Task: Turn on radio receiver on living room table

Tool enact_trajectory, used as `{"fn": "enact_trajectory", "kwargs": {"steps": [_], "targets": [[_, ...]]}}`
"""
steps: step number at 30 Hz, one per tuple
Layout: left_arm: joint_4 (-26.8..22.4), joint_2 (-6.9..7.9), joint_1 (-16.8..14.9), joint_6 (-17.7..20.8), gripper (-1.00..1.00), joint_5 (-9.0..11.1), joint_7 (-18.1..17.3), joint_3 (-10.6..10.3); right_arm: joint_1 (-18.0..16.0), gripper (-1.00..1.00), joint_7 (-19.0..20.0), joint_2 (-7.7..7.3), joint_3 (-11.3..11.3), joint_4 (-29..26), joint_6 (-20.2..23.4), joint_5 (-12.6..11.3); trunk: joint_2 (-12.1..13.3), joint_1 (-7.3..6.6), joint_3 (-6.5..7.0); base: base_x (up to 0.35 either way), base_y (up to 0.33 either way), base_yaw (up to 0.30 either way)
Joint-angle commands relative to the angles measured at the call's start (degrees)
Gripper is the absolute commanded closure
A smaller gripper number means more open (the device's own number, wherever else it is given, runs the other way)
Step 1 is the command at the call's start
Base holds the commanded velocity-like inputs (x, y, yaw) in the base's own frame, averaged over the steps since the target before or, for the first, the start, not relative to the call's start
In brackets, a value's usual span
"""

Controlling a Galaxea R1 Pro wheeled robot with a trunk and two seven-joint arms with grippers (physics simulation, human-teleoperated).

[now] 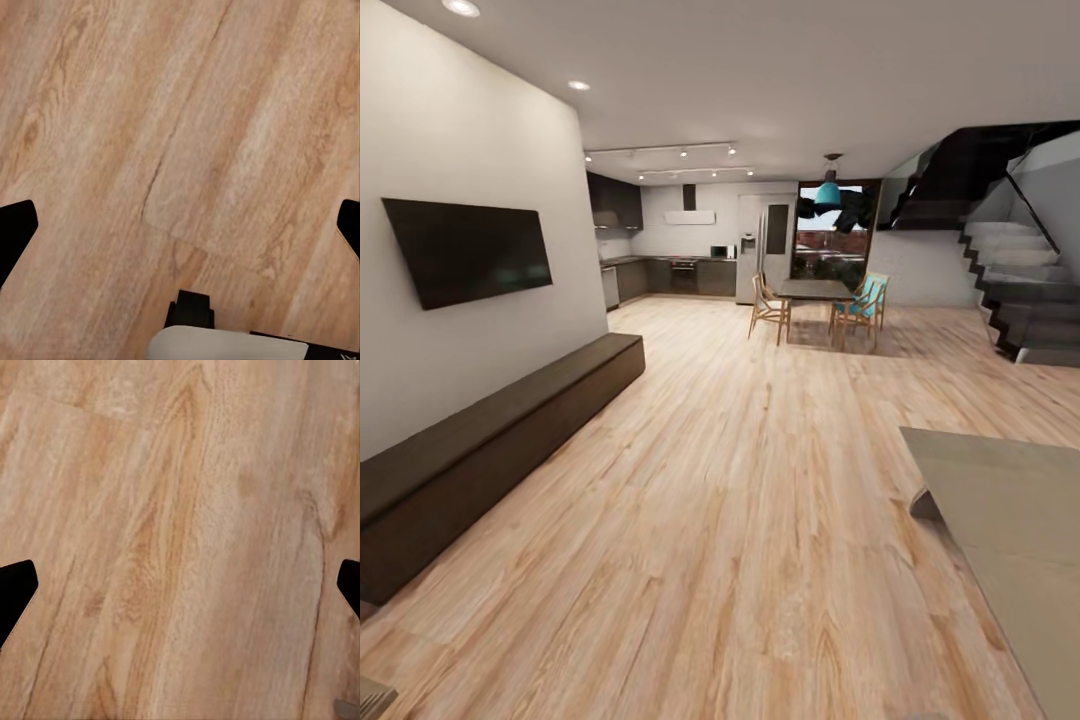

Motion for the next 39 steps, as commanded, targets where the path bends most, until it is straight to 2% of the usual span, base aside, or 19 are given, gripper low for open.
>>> {"fn": "enact_trajectory", "kwargs": {"steps": [1, 9, 22, 34, 39], "targets": [[0.0, 0.00, 0.0, 0.0, -1.00, 0.0, 0.0, 0.0, 0.0, -1.00, 0.0, 0.00, 0.0, 0.0, 0.0, 0.0, 0.0, 0.00, 0.00, 0.323, 0.000, 0.000], [0.0, 0.00, 0.0, -0.1, -1.00, 0.0, 0.0, 0.0, 0.0, -1.00, 0.0, 0.00, 0.0, 0.0, -0.1, 0.0, 0.0, 0.00, 0.09, 0.323, 0.000, -0.052], [0.0, 0.00, 0.0, -0.1, -1.00, 0.0, 0.0, 0.0, 0.0, -1.00, 0.0, 0.00, 0.0, 0.0, -0.1, 0.0, 0.0, 0.00, 0.56, 0.301, 0.000, -0.244], [0.0, 0.00, 0.0, -0.1, -1.00, 0.0, 0.0, 0.0, 0.0, -1.00, 0.0, 0.00, 0.0, 0.0, -0.1, 0.0, 0.0, 0.00, 1.01, 0.046, 0.000, -0.259], [0.0, -0.07, 0.0, -1.2, -1.00, 0.0, 0.0, 0.0, 0.0, -1.00, 0.0, 0.00, 0.0, 0.0, -0.1, 0.0, 0.0, 0.00, 1.20, 0.000, 0.000, -0.259]]}}
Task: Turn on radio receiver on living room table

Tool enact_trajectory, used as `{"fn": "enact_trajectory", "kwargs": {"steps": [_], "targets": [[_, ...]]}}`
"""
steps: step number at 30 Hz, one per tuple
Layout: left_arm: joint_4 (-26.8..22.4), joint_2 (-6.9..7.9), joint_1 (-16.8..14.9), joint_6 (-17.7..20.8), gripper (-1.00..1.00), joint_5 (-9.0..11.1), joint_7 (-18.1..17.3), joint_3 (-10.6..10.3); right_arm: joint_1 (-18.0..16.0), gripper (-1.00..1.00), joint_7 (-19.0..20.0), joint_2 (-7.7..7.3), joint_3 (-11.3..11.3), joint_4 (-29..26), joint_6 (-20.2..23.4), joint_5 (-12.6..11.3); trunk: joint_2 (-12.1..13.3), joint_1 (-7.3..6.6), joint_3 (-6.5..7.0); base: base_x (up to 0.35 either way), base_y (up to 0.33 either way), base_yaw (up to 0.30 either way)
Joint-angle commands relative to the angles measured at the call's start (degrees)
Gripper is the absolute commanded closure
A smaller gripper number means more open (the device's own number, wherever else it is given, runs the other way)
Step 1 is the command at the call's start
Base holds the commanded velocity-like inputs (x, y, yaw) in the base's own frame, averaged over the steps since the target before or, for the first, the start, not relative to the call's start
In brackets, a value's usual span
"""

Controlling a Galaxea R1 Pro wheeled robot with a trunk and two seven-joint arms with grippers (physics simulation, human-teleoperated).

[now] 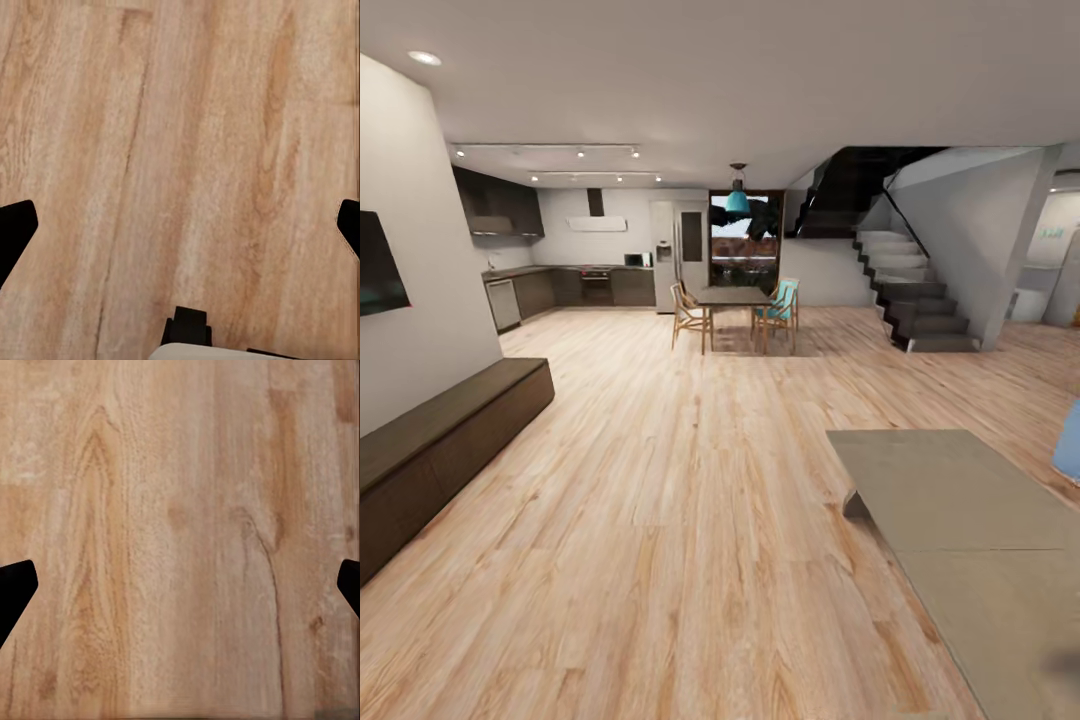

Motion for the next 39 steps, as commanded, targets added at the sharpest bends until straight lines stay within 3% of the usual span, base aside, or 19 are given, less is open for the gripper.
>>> {"fn": "enact_trajectory", "kwargs": {"steps": [1, 31, 39], "targets": [[0.0, -0.01, 0.0, -0.1, -1.00, 0.0, 0.0, 0.0, 0.0, -1.00, 0.0, 0.00, 0.0, 0.0, 0.0, 0.0, 0.0, 0.00, 0.04, 0.000, 0.000, -0.259], [0.0, 0.07, 0.0, -0.4, -1.00, 0.1, 0.0, 0.1, 0.0, -1.00, 0.0, 0.00, 0.0, 0.0, 0.0, 0.0, 0.0, 0.00, 1.19, 0.001, 0.001, -0.259], [0.0, 0.07, 0.0, -0.3, -1.00, 0.0, 0.0, 2.2, 0.0, -1.00, 0.0, 0.00, -0.1, 0.0, -0.1, 0.0, 0.0, 0.00, 1.31, 0.193, 0.152, -0.142]]}}
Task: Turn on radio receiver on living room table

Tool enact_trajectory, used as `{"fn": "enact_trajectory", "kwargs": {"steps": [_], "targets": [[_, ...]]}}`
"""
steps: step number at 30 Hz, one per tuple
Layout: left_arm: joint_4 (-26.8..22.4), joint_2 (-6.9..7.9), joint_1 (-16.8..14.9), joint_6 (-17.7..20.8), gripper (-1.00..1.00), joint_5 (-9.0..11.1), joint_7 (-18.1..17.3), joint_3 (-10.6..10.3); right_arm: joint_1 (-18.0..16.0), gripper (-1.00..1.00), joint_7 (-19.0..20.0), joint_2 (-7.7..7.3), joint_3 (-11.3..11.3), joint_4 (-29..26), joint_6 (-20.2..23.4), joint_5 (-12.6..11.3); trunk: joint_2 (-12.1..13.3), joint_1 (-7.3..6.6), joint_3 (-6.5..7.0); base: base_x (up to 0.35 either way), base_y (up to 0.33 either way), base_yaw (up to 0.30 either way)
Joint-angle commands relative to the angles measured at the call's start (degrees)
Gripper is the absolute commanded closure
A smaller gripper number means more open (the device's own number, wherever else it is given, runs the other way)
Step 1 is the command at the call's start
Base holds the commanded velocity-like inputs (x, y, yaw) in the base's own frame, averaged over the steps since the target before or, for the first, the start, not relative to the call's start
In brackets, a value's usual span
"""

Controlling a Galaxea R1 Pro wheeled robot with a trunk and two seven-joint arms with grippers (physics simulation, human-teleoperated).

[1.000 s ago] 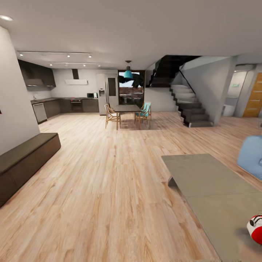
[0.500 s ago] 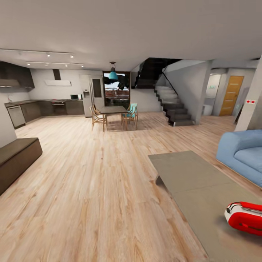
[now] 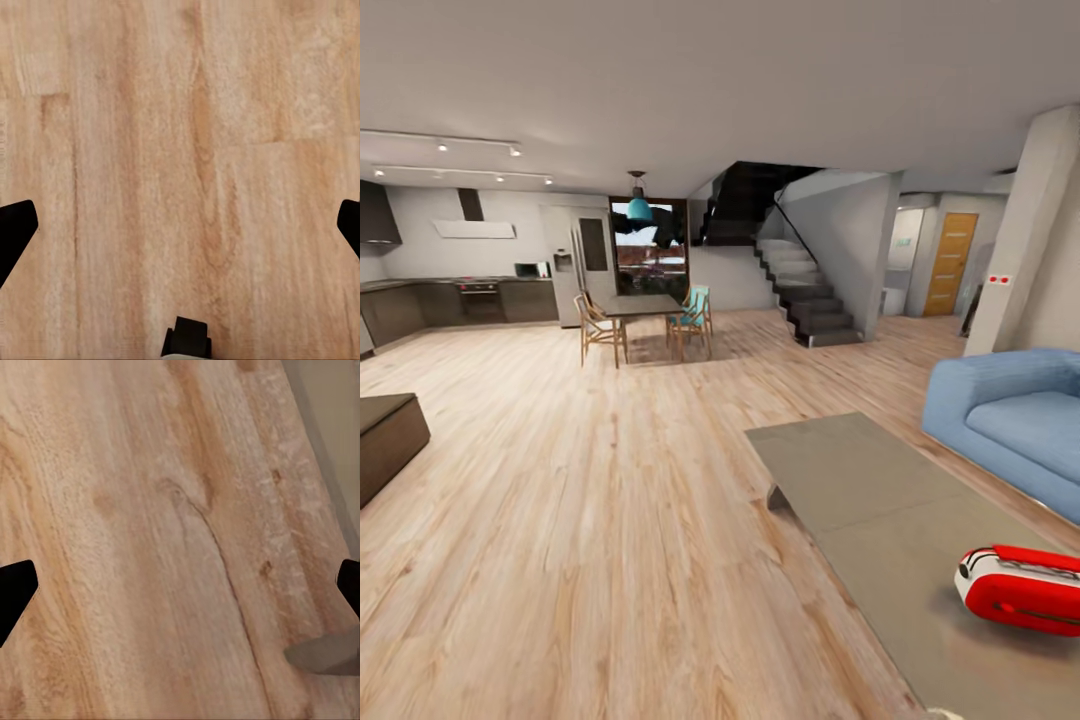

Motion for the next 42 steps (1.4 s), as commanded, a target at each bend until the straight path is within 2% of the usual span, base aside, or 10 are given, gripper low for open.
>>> {"fn": "enact_trajectory", "kwargs": {"steps": [1, 12, 42], "targets": [[0.0, 0.00, 0.0, 0.0, -1.00, 0.0, 0.0, 0.1, 0.0, -1.00, 0.0, 0.00, 0.0, 0.0, 0.0, 0.0, 0.0, 0.00, 0.00, 0.246, 0.206, -0.028], [0.0, 0.00, 0.0, 0.0, -1.00, 0.0, 0.0, 0.3, 0.0, -1.00, 0.0, 0.00, 0.0, 0.0, 0.0, 0.0, 0.0, 0.00, 0.01, 0.254, 0.217, -0.041], [0.0, 0.00, 0.0, 0.0, -1.00, 0.0, 0.0, 0.3, 0.0, -1.00, 0.0, 0.00, 0.0, 0.0, 0.1, 0.0, 0.0, 0.00, 0.06, 0.257, 0.218, -0.268]]}}
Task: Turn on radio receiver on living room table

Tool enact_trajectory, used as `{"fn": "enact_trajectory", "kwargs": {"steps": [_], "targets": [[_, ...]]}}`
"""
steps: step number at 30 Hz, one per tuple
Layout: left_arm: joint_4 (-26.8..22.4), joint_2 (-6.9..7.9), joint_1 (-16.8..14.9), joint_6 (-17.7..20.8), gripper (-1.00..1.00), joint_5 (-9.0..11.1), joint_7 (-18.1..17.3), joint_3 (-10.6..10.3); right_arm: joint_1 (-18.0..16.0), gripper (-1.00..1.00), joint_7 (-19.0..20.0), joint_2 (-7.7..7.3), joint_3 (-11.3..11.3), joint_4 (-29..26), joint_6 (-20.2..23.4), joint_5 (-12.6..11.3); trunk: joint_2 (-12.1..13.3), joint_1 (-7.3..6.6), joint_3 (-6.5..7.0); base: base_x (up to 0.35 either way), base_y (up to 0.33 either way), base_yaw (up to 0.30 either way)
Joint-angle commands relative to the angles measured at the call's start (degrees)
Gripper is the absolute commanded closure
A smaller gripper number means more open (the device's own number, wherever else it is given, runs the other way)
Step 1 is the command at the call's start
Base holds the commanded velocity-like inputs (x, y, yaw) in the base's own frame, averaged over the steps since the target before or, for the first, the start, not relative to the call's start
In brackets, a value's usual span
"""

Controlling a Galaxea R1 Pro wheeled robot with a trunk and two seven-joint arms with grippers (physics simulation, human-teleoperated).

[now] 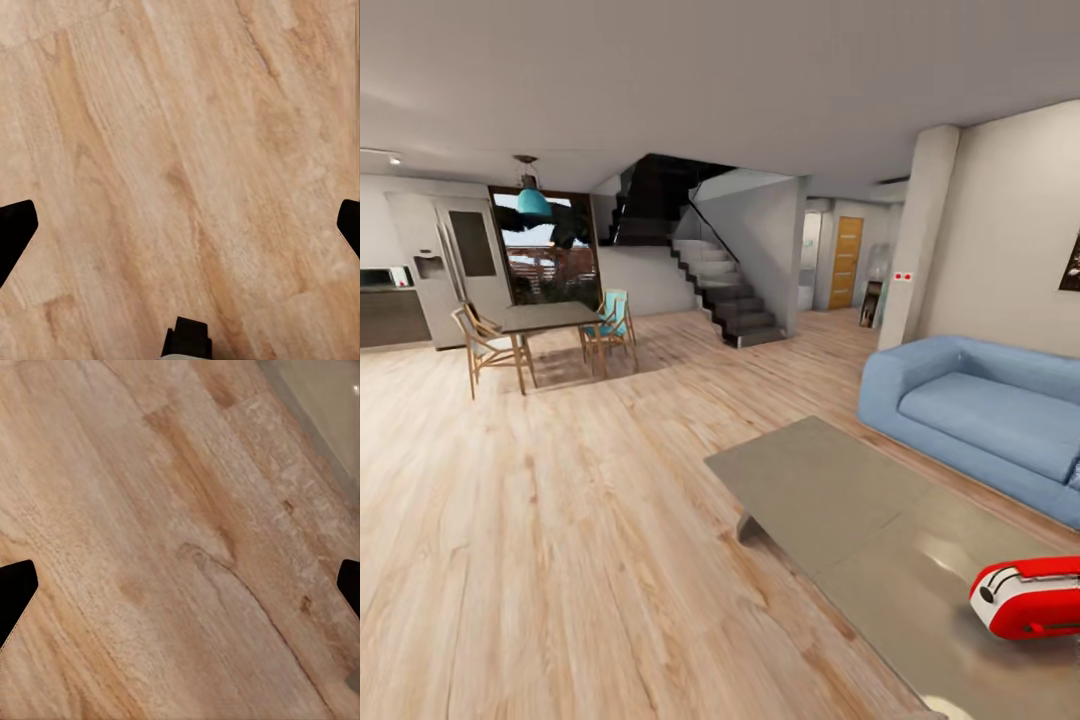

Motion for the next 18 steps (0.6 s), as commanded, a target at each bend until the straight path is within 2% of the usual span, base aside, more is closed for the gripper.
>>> {"fn": "enact_trajectory", "kwargs": {"steps": [1, 18], "targets": [[0.0, 0.00, 0.0, 0.0, -1.00, 0.0, 0.0, 0.0, 0.0, -1.00, 0.0, 0.00, 0.0, 0.0, 0.0, 0.0, 0.0, 0.00, 0.00, 0.262, 0.176, -0.275], [0.0, 0.08, 0.0, 0.0, -1.00, 0.0, 0.1, 0.1, 0.0, -1.00, 0.0, 0.00, 0.0, 0.0, 0.0, -0.1, 0.0, 0.00, 0.09, 0.299, 0.099, -0.275]]}}
